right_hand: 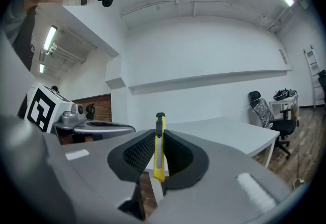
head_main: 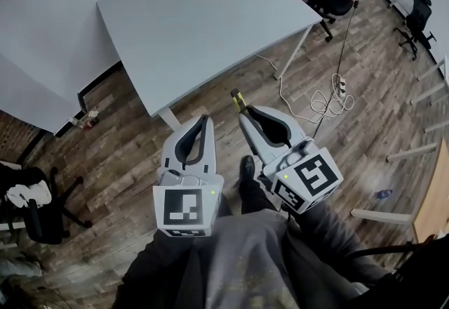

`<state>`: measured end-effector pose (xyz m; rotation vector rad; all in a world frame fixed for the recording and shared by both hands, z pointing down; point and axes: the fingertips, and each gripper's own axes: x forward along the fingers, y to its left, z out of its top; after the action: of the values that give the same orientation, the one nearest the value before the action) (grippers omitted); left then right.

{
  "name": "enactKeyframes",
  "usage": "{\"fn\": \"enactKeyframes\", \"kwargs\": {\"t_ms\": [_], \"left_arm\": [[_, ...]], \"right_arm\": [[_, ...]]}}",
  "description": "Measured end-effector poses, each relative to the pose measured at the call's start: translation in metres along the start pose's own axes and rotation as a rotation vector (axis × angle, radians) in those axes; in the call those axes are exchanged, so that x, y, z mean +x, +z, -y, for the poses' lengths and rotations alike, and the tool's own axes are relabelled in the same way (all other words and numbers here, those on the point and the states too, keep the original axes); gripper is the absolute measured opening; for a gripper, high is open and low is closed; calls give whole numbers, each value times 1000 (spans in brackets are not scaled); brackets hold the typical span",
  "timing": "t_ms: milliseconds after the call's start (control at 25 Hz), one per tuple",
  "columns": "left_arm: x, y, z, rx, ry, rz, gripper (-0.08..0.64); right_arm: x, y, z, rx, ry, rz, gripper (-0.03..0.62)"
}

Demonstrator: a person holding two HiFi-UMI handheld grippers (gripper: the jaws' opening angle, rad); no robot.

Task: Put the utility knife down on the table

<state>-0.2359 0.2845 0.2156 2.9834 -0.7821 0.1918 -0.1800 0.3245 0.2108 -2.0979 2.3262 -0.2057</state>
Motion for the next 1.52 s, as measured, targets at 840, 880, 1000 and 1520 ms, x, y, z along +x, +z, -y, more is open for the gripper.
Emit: {"fn": "enactKeyframes", "kwargs": {"t_ms": [840, 880, 1000, 1520], "left_arm": [[163, 16, -27, 21, 129, -68, 2], [170, 17, -27, 22, 136, -68, 3], [188, 20, -28, 22, 158, -68, 3], [231, 27, -49, 25, 235, -92, 2]], "right_arm": [[93, 12, 140, 50, 114, 2, 52], [96, 13, 147, 50, 122, 3, 51], [104, 15, 163, 51, 146, 3, 51], [143, 18, 199, 70, 219, -9, 51]]}}
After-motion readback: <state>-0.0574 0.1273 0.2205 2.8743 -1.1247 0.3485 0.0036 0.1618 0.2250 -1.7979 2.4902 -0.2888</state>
